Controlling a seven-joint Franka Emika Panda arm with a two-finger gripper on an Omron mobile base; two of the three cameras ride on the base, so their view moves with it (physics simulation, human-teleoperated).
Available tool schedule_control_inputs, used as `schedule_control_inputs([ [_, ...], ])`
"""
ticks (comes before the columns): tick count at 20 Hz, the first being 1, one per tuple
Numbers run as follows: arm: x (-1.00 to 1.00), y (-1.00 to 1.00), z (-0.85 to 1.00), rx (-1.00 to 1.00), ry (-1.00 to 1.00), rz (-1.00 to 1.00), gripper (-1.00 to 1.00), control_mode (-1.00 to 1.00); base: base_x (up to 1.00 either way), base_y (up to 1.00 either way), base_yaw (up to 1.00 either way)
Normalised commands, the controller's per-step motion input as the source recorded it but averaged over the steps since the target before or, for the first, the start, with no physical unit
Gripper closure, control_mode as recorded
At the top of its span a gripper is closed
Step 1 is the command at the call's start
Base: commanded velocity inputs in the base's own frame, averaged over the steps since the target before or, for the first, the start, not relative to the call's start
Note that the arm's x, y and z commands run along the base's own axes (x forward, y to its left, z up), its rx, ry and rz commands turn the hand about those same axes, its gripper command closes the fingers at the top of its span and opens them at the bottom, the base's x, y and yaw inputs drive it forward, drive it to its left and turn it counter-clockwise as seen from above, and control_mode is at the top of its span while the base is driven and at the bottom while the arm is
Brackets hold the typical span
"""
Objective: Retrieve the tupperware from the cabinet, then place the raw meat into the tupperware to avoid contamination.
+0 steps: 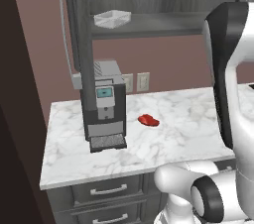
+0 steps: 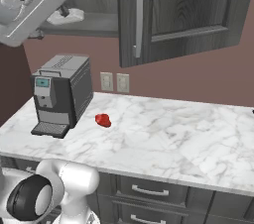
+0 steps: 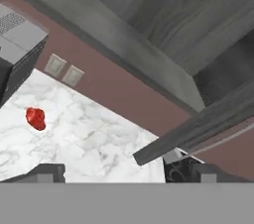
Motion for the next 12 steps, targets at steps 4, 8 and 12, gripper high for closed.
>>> schedule_control_inputs([
  [4,0.56,0.01,-0.26,-0.39,0.18,0.00,-1.00,-1.00,0.00,0.00,0.00],
  [8,0.76,-0.11,-0.26,-0.42,0.19,0.01,-1.00,-1.00,0.00,0.00,0.00],
  [12,0.74,-0.24,-0.20,-0.43,0.20,0.00,-1.00,-1.00,0.00,0.00,0.00],
])
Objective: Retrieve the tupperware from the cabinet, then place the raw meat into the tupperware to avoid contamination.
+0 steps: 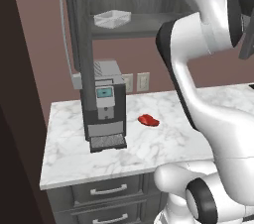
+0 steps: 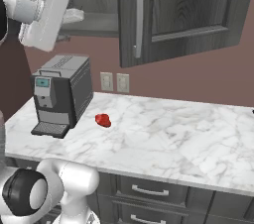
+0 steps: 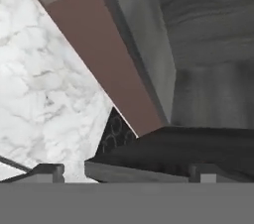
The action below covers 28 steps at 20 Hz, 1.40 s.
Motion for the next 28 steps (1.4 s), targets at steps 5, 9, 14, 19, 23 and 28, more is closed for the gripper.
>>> schedule_control_inputs([
  [5,0.51,-0.62,-0.17,-0.30,0.18,0.00,-1.00,-1.00,0.00,0.00,0.00],
  [9,0.58,-0.86,-0.37,-0.14,0.15,0.00,-1.00,-1.00,0.00,0.00,0.00],
  [14,0.61,-0.65,-0.24,-0.13,0.18,0.00,-1.00,-1.00,0.00,0.00,0.00],
  [19,0.53,-0.29,-0.05,-0.16,0.21,-0.15,-1.00,-1.00,0.00,0.00,0.00],
  [23,0.01,-0.50,-0.01,-0.09,0.05,-0.30,-1.00,-1.00,0.00,0.00,0.00],
  [28,-0.12,-0.44,0.02,-0.05,-0.01,-0.28,-1.00,-1.00,0.00,0.00,0.00],
])
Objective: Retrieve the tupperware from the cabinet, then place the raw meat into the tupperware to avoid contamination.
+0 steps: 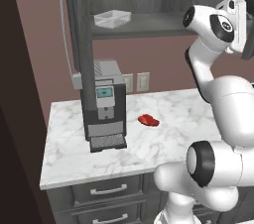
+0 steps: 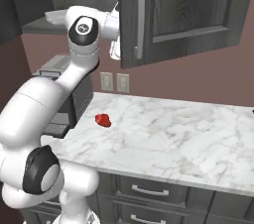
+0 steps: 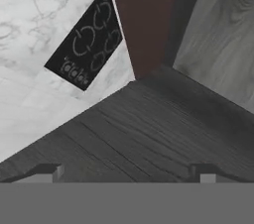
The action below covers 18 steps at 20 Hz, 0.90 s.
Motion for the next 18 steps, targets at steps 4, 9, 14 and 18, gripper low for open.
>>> schedule_control_inputs([
  [4,-0.36,-0.38,0.12,-0.03,-0.07,-0.24,-1.00,-1.00,0.00,0.00,0.00],
  [9,-0.39,-0.70,0.03,-0.01,-0.13,-0.10,-1.00,-1.00,0.00,0.00,0.00],
  [14,-0.17,-1.00,-0.09,0.07,-0.08,-0.05,-1.00,-1.00,0.00,0.00,0.00],
  [18,-0.10,-0.96,-0.10,0.07,-0.02,-0.10,-1.00,-1.00,0.00,0.00,0.00],
])
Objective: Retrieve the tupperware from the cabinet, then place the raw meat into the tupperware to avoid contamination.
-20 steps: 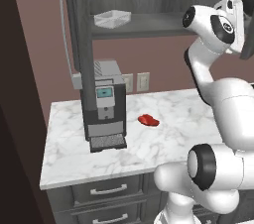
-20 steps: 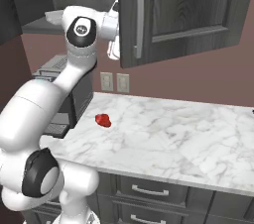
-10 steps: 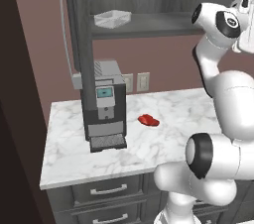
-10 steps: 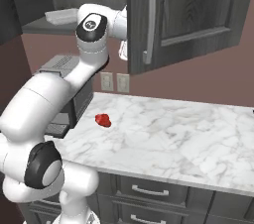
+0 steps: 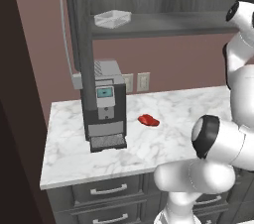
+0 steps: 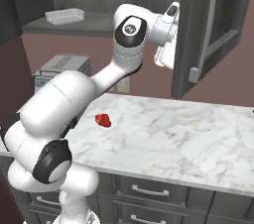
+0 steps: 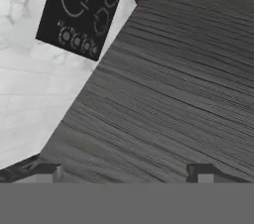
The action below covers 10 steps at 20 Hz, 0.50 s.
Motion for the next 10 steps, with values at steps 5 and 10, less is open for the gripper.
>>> schedule_control_inputs([
  [5,0.00,-0.75,-0.05,0.08,0.00,-0.04,-1.00,-1.00,0.00,0.00,0.00],
  [10,0.03,-0.13,-0.01,0.01,0.00,0.00,-1.00,-1.00,0.00,0.00,0.00],
])
